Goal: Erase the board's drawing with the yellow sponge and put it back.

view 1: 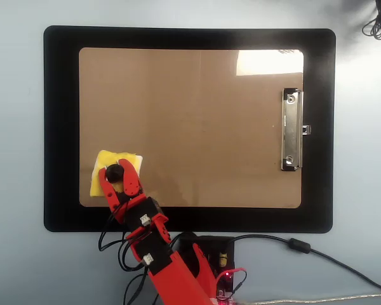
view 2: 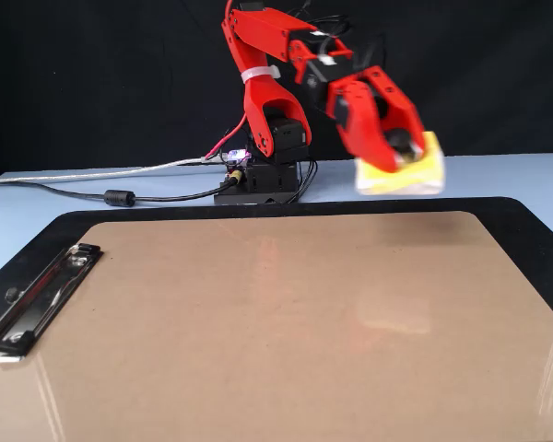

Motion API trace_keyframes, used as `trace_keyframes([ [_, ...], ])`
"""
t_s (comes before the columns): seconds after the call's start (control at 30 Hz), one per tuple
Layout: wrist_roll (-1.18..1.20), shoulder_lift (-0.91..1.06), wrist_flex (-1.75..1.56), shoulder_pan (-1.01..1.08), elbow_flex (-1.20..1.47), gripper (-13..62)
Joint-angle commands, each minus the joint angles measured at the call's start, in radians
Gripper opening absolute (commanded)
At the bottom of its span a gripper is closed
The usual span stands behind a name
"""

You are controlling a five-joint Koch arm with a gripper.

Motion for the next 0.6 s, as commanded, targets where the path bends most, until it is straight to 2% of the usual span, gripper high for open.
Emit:
trace_keyframes([
  [0.0,-0.055,-0.012,-0.181,-0.075,0.014,-8.2],
  [0.3,0.021,-0.238,-0.499,-0.202,0.071,-8.2],
  [0.57,0.044,-0.258,-0.549,-0.202,0.137,-8.1],
])
